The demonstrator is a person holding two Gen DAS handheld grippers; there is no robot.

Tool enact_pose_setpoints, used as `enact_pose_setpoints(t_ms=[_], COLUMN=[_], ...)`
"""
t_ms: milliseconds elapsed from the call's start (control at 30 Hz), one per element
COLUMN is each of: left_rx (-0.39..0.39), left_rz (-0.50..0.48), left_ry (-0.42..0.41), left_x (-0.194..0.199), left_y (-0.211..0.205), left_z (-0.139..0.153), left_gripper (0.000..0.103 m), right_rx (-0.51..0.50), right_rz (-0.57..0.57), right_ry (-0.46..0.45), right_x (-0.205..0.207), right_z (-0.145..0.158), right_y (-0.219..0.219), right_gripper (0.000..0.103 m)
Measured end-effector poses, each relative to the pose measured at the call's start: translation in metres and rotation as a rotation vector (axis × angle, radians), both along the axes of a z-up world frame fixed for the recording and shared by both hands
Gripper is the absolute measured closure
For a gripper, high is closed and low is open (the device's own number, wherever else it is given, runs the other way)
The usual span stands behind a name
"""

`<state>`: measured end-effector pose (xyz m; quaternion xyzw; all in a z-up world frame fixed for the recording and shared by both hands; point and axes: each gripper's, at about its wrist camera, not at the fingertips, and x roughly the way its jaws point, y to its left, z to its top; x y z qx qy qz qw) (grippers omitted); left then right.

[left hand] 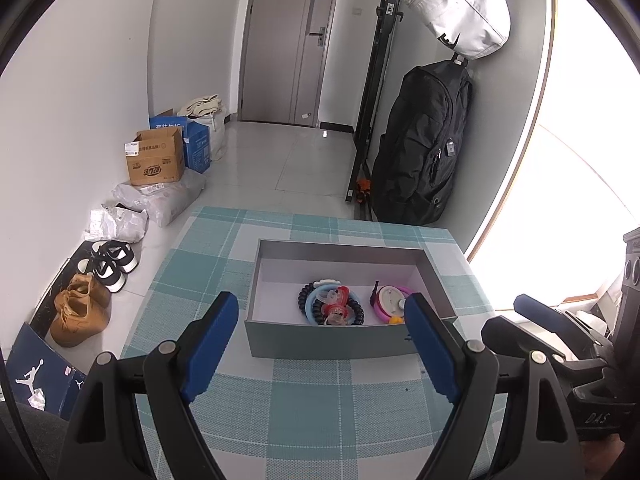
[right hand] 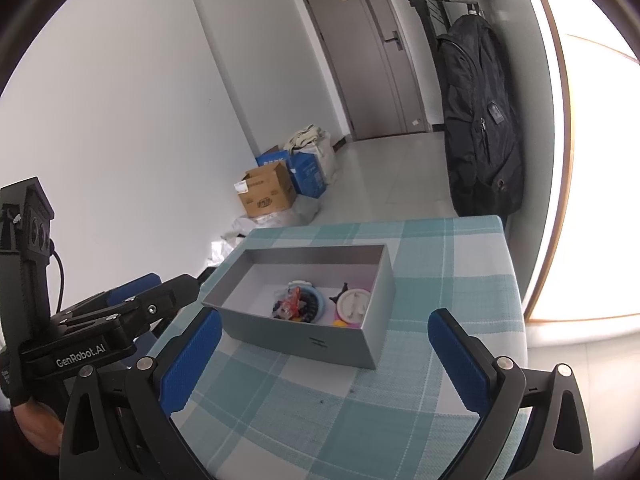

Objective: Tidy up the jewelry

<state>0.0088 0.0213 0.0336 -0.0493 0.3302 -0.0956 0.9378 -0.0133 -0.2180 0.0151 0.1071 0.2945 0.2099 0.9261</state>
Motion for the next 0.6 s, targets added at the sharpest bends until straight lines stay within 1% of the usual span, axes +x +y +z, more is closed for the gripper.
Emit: enact_pose_setpoints(t_ms=[600], left_rx=[-0.014], left_rz=[-0.015], left_ry=[-0.004], left_x=[0.001], left_y=[-0.0002], left_z=[0.0004], left_gripper=[0.021], right_rx=[-0.008], right_rz=[0.012], right_ry=[0.012], right_x=[0.0032], right_z=[-0.0045], right_y=[0.0042], right_gripper=[0.0])
